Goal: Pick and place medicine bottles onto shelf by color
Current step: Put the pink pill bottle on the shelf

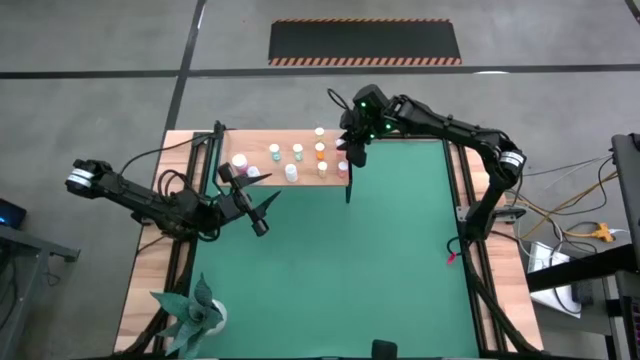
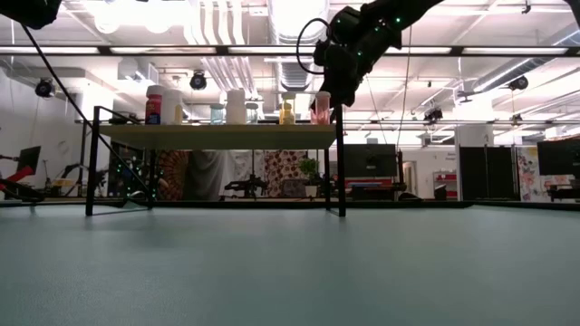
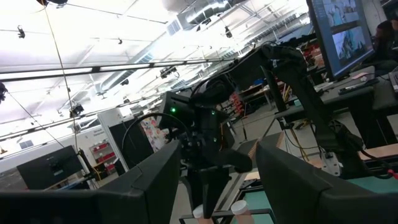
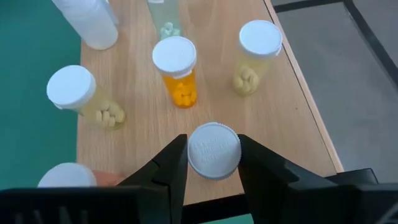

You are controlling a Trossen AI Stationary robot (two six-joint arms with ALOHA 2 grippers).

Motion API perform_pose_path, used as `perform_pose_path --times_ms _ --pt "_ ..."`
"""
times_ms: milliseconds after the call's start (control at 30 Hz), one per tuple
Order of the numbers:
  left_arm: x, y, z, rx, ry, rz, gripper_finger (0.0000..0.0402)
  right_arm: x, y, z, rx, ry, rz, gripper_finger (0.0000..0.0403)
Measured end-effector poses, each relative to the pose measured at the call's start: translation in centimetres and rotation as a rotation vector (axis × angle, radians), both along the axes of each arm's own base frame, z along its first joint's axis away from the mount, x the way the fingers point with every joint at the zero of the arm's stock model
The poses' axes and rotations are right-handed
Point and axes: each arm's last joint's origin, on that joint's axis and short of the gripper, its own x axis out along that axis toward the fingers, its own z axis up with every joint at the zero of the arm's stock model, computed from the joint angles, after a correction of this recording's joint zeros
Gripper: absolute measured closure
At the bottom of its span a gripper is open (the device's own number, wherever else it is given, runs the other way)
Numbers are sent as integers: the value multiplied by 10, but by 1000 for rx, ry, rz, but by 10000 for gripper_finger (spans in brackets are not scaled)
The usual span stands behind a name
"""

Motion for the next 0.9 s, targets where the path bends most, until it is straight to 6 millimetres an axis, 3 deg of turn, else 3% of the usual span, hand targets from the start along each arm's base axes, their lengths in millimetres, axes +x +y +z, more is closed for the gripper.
perform_pose_path --times_ms 667,900 --pt "0 0 0 -1 0 0 207 0 0 -5 13 6 -9 276" --pt "0 0 0 -1 -1 0 207 -1 1 -6 21 13 -14 242"
